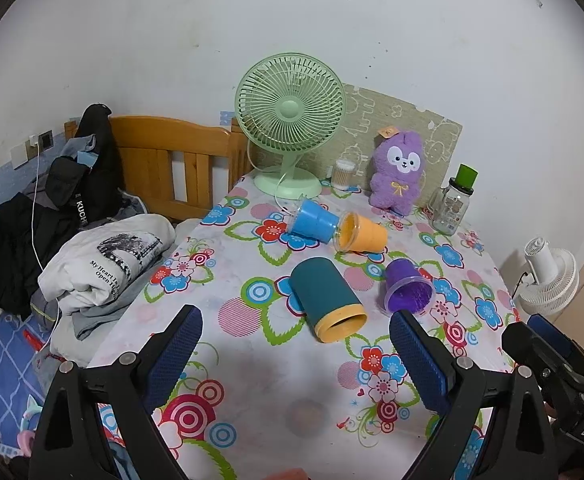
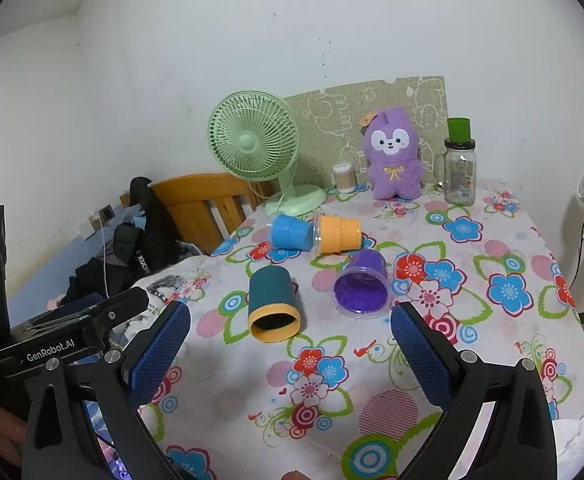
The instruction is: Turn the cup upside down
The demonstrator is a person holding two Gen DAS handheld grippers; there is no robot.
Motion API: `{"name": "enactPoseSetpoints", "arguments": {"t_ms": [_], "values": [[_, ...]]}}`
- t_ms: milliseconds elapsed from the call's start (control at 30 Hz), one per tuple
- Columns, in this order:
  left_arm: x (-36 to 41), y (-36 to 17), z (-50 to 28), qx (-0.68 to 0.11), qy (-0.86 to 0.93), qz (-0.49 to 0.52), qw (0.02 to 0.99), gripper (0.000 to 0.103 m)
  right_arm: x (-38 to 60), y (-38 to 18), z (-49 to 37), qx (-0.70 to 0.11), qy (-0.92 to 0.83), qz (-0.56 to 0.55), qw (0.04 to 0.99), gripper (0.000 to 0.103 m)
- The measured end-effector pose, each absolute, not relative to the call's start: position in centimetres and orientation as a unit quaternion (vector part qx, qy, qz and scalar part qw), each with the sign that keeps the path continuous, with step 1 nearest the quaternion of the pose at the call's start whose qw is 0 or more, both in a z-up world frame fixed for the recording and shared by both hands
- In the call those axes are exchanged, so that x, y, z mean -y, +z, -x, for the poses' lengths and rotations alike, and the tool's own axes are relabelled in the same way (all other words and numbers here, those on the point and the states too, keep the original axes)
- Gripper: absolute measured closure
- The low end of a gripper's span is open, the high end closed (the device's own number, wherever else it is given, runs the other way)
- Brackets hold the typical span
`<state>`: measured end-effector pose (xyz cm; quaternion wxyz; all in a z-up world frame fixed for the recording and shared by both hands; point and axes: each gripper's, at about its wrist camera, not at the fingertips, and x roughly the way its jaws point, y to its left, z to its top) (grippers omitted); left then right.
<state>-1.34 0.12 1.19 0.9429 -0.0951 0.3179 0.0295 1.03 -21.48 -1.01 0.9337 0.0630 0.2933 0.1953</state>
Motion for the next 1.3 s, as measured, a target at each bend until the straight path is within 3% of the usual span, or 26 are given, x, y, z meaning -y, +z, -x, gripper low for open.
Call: {"name": "enactPoseSetpoints", "arguments": {"t_ms": [833,1133,1300], "values": [[-1.3,-1.2,-0.9,-0.345,0.030,0.110,0.932,0.007,20.4,-3.6,-3.8,-0.339,0.193,-0.060,0.919,0.002],[-2.9,-4.0,-3.9,-0.375,0.035,0.126,0.918,0.007,16.7,-4.4,-9.3,-0.355,0.219,-0.010,0.909,0.002],[-4.2,-6.1,-6.2,-0.402,0.048,0.136,0.904,0.007,12.7,-6.5,-15.5,-0.426,0.242,0.004,0.872,0.002]]}}
